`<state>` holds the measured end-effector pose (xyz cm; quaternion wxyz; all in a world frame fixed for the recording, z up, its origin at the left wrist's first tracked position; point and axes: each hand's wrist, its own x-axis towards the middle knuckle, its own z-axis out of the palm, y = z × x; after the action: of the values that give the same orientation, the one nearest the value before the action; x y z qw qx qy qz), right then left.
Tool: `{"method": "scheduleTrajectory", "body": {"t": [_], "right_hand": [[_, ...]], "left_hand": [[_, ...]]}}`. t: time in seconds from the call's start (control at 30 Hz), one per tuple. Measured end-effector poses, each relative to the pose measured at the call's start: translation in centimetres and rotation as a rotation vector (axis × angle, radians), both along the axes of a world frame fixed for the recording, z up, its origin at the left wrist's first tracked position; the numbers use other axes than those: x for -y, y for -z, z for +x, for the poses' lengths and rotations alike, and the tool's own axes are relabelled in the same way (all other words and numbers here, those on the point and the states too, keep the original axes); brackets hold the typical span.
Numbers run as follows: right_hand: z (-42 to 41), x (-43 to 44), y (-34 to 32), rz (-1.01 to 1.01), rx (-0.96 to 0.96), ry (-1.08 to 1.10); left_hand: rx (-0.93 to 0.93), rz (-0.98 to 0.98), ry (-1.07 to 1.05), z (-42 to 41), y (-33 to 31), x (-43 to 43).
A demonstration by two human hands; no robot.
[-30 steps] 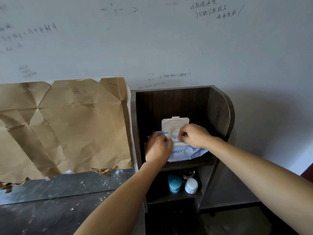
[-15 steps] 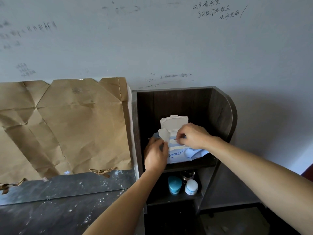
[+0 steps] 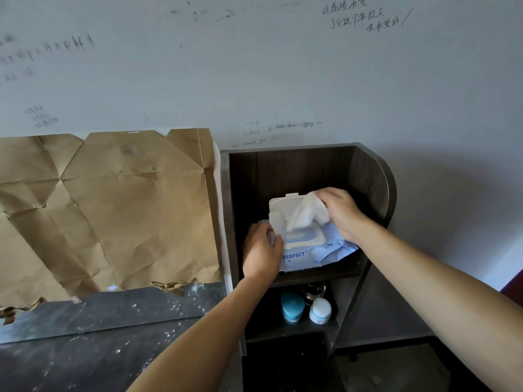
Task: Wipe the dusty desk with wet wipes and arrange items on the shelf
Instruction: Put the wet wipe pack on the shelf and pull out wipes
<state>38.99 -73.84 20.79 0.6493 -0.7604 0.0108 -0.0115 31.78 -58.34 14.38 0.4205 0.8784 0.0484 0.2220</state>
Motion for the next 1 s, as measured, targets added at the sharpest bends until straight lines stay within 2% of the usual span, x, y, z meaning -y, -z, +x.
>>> {"method": "scheduleTrajectory", "body": {"t": [0.07,0.17,0.27,0.33,0.47,0.57,0.63,0.7,0.77,1.0], "right_hand": [[-0.1,0.4,-0.5,-0.013,-0.002,0.002],[-0.7,0.9,0.1,-0.093,-0.014,-0.111],[-1.5,1.4,0.8,-0.105,-0.033,-0.213],[-1.6,1.6,1.3,-0.225,0.015,-0.261],[-1.5,1.8,2.4,-0.754,0.342,-0.152],[-2.4,1.2,2.3,-0.899,0.569,-0.117],[-2.9,0.5,2.3,-0.959,0.501,-0.162],[-3.0,0.1,2.4,-1.013,0.316,-0.184],[-2.7,0.0,2.6,-1.031,0.225,-0.179],[-1.6,-1.2,3.1,-0.961,0.291,0.004]], "left_hand": [[0.060,0.035,0.008,0.0,-0.5,0.0],[0.211,0.088,0.041,0.1,-0.8,0.3],[0.110,-0.161,0.064,0.1,-1.2,0.6],[-0.016,-0.293,0.076,0.3,-1.4,0.5],[-0.103,-0.182,0.079,0.8,-0.5,0.3],[-0.083,-0.231,0.070,0.7,-0.2,0.2],[-0.092,-0.268,0.066,0.6,-0.2,0.1],[-0.125,-0.292,0.063,0.7,-0.1,0.0],[-0.151,-0.305,0.065,0.6,0.0,-0.1],[-0.191,-0.392,0.072,0.5,-0.8,-0.2]]}}
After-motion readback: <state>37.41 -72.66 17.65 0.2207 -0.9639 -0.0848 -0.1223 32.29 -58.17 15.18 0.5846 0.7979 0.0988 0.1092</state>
